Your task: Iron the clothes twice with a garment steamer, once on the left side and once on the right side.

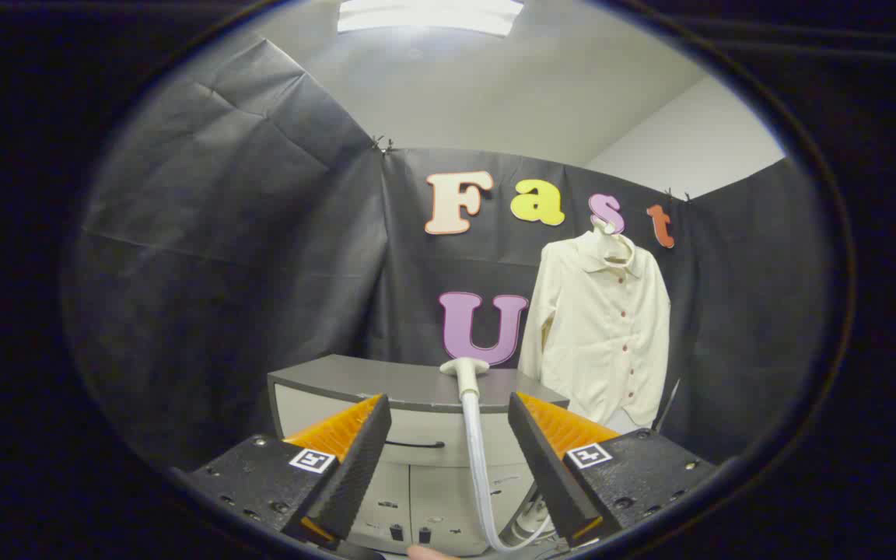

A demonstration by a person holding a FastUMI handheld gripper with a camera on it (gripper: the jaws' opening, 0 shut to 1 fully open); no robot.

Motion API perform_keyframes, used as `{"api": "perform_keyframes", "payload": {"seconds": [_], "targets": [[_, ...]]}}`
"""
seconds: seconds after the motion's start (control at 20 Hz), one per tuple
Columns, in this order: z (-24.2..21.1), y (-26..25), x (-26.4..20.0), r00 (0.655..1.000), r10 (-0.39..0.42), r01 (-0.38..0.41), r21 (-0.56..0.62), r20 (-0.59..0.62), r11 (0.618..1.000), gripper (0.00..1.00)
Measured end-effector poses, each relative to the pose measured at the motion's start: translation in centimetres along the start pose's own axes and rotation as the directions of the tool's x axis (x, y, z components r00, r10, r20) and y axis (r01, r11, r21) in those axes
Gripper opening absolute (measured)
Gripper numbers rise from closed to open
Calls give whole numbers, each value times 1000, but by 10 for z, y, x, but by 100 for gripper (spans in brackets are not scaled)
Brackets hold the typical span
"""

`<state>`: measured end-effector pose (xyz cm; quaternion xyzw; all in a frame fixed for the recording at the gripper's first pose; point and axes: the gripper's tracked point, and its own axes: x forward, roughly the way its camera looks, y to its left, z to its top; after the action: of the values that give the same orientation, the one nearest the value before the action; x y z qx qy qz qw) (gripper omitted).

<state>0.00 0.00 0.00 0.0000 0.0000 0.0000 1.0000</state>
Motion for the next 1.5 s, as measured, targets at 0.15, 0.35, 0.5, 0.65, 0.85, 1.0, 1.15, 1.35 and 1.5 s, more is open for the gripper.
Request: {"api": "perform_keyframes", "payload": {"seconds": [0.15,0.35,0.5,0.65,0.85,1.0,1.15,1.35,1.5], "targets": [[-1,0,1,1000,5,-5,13,-12,1000,92],[6,11,0,999,47,-47,50,1,998,92],[7,17,-3,998,67,-67,65,1,996,92],[3,16,-3,998,62,-61,51,-8,997,93],[1,17,-3,998,63,-63,54,-9,997,92],[3,19,-3,997,77,-77,63,0,995,92],[5,21,-4,996,87,-87,88,3,992,92],[6,18,-4,997,74,-74,81,2,994,92],[6,17,-1,998,67,-67,74,3,995,92]]}}
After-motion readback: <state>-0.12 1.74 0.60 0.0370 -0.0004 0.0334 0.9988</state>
